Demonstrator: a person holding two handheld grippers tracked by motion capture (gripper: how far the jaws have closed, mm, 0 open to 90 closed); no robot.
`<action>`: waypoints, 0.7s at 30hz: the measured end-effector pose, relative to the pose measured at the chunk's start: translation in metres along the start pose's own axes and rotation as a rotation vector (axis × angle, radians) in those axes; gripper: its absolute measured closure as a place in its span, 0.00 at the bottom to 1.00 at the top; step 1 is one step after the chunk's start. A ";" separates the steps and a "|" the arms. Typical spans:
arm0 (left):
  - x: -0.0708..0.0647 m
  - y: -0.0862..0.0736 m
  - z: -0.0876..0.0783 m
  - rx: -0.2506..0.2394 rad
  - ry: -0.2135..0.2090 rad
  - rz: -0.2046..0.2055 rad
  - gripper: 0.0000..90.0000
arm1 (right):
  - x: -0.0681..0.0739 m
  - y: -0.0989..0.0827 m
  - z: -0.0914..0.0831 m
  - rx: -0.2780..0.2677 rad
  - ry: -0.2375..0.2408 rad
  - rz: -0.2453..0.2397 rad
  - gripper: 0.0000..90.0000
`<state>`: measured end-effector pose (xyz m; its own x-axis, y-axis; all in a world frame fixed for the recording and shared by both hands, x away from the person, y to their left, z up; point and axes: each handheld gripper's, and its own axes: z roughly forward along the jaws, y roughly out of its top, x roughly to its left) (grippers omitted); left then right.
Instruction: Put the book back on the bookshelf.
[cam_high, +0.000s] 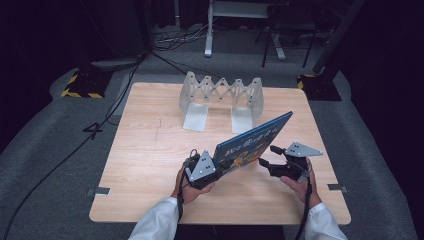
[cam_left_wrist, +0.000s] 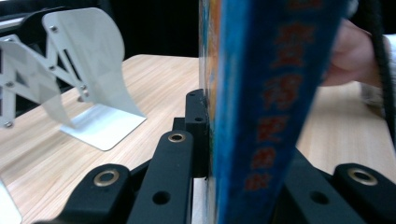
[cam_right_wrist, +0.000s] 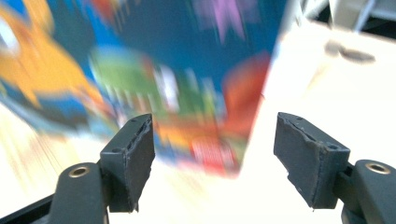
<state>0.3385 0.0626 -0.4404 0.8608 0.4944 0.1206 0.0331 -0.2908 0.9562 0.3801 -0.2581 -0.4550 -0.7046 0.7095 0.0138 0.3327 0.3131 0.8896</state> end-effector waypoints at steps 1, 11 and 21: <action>0.000 0.000 0.001 0.001 0.003 -0.007 0.92 | -0.002 -0.005 -0.001 0.020 -0.009 0.001 0.33; 0.005 0.000 -0.006 -0.005 0.137 -0.067 0.92 | -0.026 -0.058 -0.030 0.173 -0.083 0.059 0.25; 0.018 0.006 -0.021 -0.006 0.222 -0.078 0.92 | -0.030 -0.070 -0.036 0.200 -0.127 0.070 0.25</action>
<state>0.3439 0.0870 -0.4270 0.7228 0.6836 0.1011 0.0917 -0.2399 0.9665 0.3558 -0.3240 -0.5016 -0.5953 0.8035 0.0032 0.5039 0.3703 0.7804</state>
